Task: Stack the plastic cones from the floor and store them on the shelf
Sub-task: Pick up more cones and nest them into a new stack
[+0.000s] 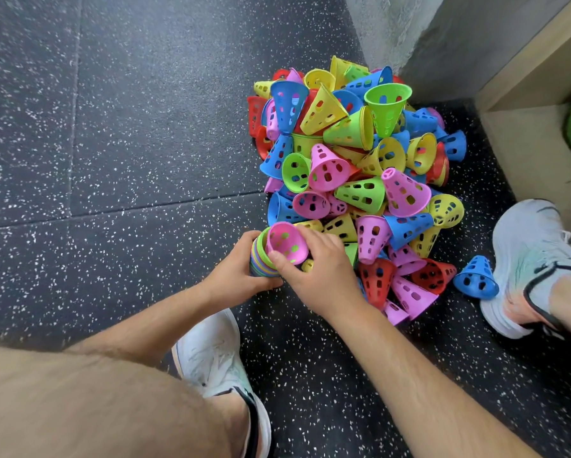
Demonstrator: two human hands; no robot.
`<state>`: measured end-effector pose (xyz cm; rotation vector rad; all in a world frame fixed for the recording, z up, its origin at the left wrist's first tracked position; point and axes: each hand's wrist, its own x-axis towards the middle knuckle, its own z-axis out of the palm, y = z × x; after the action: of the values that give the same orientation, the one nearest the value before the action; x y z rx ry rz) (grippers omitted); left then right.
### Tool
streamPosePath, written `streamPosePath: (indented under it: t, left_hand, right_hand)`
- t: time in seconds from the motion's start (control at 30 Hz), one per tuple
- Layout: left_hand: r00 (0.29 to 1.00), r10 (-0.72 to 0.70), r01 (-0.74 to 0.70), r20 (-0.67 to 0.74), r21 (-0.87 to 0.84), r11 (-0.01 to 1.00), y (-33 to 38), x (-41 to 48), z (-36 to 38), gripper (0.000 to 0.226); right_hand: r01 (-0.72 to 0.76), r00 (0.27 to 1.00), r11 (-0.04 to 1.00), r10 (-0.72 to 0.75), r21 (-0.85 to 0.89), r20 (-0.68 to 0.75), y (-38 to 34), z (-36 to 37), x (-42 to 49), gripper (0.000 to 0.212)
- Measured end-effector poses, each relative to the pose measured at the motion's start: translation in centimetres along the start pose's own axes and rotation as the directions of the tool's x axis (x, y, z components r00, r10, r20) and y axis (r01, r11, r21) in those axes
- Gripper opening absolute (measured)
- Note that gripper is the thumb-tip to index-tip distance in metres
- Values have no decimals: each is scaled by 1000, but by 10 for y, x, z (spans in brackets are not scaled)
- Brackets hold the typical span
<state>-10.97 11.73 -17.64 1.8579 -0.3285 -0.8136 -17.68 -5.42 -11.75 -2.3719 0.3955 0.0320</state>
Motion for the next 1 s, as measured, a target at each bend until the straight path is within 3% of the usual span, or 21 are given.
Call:
streamPosePath:
  t: [0.3,0.4,0.47,0.63,0.7,1.0]
  left_hand:
    - [992,123,-123,-24,26,992,14,0,-7,84]
    - [991,125,-124,-51,28,992,12,3,-7,77]
    - [991,126,-124,-51,40,992,9,4,-7,77]
    - [990,118,-116,-72,21,993,5,6,-11,79]
    - [990,117,-115,-76,27,993,6,6,-12,78]
    - [992,100,-99,-77,25,995,4,10,-14,76]
  right_hand:
    - [16,994,995,-27,103,110,-7,12,3,61]
    - [15,999,993,-11,116,-34,4,8,11,45]
    - [38,997,999,-37,16,-63,17,7,16,42]
    - [155,960,923,-56,-352,276,30,0,21,68]
    - [236,939,864,-85,-446,332,31,1,24,72]
    - [256,963,881,-267,-397,29,41,7,26,34]
